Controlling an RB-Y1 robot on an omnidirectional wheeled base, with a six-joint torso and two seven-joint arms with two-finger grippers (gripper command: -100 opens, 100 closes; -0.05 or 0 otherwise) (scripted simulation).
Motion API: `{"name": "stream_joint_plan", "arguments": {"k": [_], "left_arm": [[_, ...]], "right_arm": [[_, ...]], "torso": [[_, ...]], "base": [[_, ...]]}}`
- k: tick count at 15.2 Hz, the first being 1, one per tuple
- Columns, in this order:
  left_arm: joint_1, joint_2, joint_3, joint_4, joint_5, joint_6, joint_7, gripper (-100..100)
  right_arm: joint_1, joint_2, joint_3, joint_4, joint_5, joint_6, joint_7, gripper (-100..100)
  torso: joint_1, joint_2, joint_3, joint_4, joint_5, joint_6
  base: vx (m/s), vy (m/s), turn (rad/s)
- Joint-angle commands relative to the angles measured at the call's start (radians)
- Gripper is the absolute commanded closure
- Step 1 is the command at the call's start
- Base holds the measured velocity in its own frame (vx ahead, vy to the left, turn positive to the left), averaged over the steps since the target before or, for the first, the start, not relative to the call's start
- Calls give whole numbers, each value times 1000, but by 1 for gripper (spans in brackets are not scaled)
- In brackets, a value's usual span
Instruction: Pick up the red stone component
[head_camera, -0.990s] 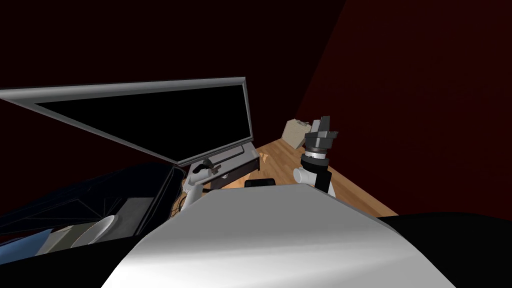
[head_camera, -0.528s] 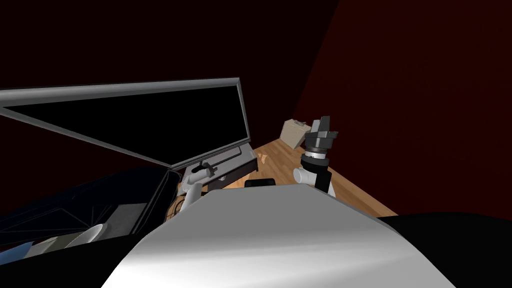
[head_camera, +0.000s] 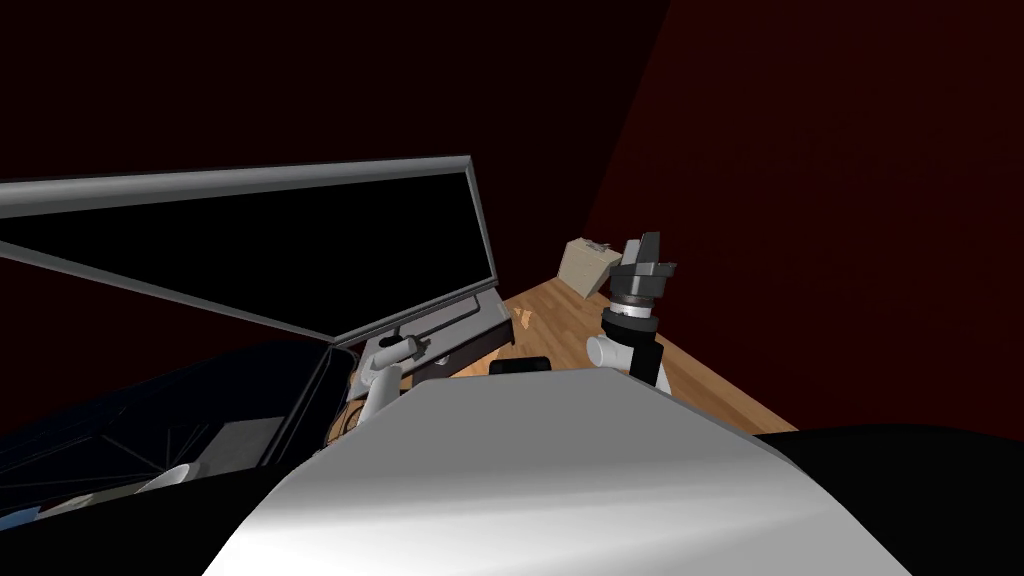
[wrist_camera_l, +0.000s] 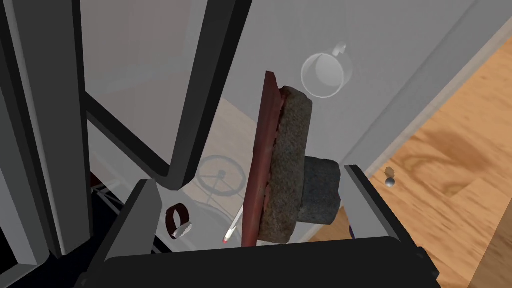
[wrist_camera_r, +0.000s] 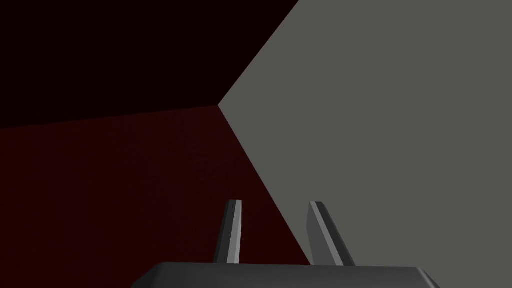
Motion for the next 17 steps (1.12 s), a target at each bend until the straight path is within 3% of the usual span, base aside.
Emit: {"name": "stream_joint_plan", "arguments": {"k": [1,6,7,11,13,14,17], "left_arm": [[-14,3,14,29,-1,28,12,-100],[-36,15,59,99,6,99,36,-100],[-32,15,51,90,9,81,28,-100],[-33,-2,40,148,1,17,24,-100],[-32,0,42,140,3,27,24,-100],[-32,-1,41,141,2,24,24,100],[-32,-2,40,142,2,25,24,100]], "right_arm": [[0,0,0,0,0,0,0,0],[0,0,0,0,0,0,0,0],[0,0,0,0,0,0,0,0],[0,0,0,0,0,0,0,0],[0,0,0,0,0,0,0,0],[0,0,0,0,0,0,0,0],[0,0,0,0,0,0,0,0]], "torso": [[0,0,0,0,0,0],[3,0,0,0,1,0],[3,0,0,0,1,0],[3,-1,0,0,1,0],[4,-2,-1,0,1,0],[3,-1,-1,0,1,0],[2,1,1,1,0,0]], "base": [[37,4,-20],[36,28,-15],[24,27,-4],[52,37,39],[55,36,15],[15,9,-2],[0,0,0]]}}
